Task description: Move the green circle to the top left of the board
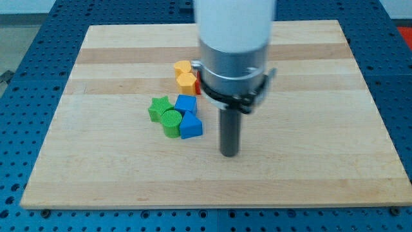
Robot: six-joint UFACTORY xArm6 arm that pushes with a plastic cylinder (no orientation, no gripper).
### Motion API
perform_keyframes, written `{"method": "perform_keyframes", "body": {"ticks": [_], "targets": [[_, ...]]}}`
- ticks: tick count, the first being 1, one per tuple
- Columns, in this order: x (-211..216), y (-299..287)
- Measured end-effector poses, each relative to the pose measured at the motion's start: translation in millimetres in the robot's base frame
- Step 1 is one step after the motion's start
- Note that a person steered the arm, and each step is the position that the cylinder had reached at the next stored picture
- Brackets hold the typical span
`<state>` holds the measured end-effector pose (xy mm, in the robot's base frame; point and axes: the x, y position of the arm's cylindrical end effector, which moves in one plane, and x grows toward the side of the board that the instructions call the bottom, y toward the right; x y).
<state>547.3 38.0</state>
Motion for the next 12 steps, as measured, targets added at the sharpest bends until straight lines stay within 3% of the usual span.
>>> {"method": "perform_keyframes", "body": {"ticks": [1,4,8,9,11,12], "targets": [[11.4,10.5],[-51.9,-5.7],[-56.3,-198.7],[-52.5,-202.4],[-4.2,-206.2],[-18.1,-240.8]]}}
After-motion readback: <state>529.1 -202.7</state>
